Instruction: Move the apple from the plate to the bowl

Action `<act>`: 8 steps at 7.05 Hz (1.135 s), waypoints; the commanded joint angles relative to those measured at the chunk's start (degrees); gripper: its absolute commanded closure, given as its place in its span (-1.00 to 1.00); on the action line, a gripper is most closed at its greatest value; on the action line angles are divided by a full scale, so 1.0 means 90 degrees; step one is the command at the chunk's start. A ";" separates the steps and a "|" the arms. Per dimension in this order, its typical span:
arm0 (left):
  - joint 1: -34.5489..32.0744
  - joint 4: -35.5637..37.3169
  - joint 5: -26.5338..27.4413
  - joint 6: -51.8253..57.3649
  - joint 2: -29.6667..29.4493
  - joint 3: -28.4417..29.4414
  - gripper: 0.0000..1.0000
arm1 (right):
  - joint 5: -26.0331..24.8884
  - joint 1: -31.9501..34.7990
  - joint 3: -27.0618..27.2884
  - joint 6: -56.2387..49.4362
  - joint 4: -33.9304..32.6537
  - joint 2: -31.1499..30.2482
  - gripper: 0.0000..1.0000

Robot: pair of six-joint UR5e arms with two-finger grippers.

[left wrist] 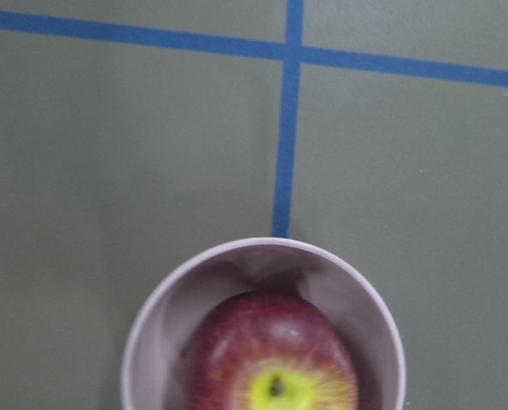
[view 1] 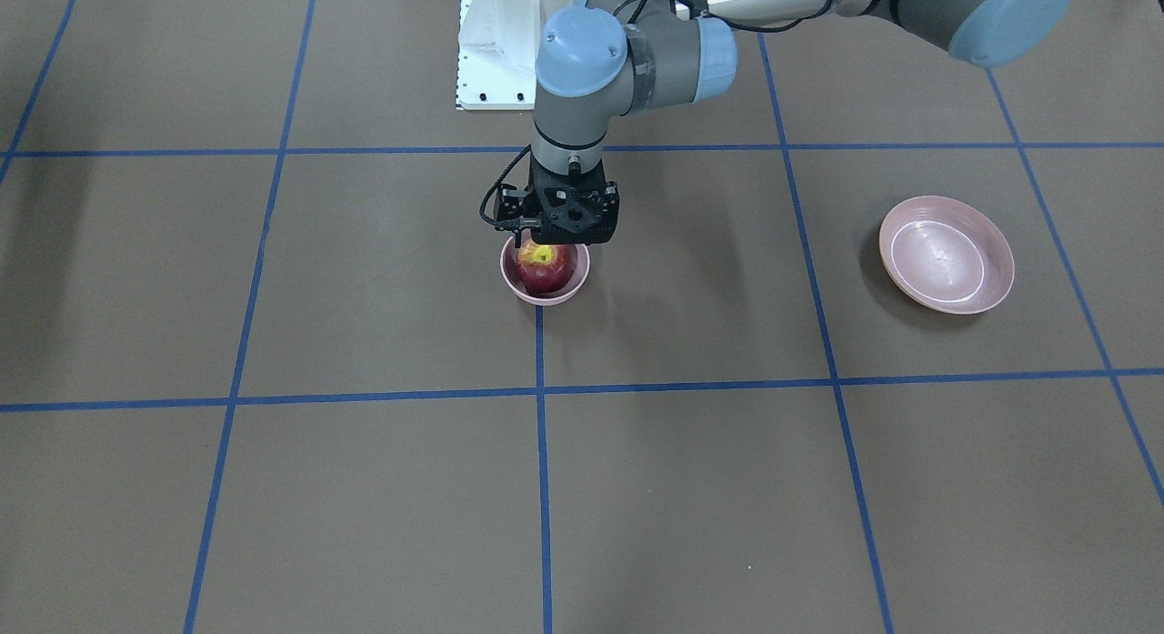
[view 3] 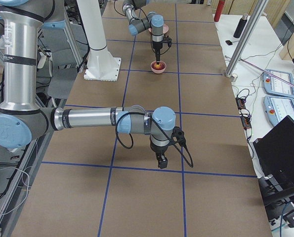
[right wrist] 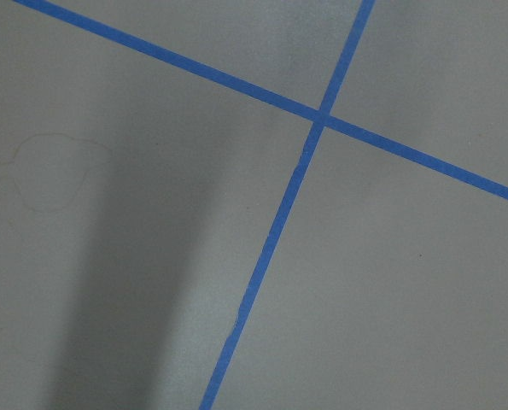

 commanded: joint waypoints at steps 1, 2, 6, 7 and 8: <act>-0.0583 0.0495 -0.0269 0.1358 0.1152 -0.1346 -0.95 | -0.0028 0.0000 -0.0063 0.0503 0.0010 0.0044 -1.00; -0.1080 0.0692 -0.0657 0.2013 0.1524 -0.1621 -0.95 | -0.0047 0.0009 -0.0073 0.0575 0.0000 0.0044 -1.00; -0.3121 0.0577 -0.1628 0.4005 0.4422 -0.2951 -0.96 | -0.0018 0.0010 -0.0112 0.1006 0.0010 0.0024 -1.00; -0.3686 0.0587 -0.1696 0.5298 0.4931 -0.2894 -0.96 | -0.0008 0.0010 -0.0112 0.1006 0.0000 0.0014 -1.00; -0.4263 0.0577 -0.2025 0.6316 0.5381 -0.2729 -0.97 | -0.0008 0.0000 -0.0112 0.1006 0.0000 0.0005 -1.00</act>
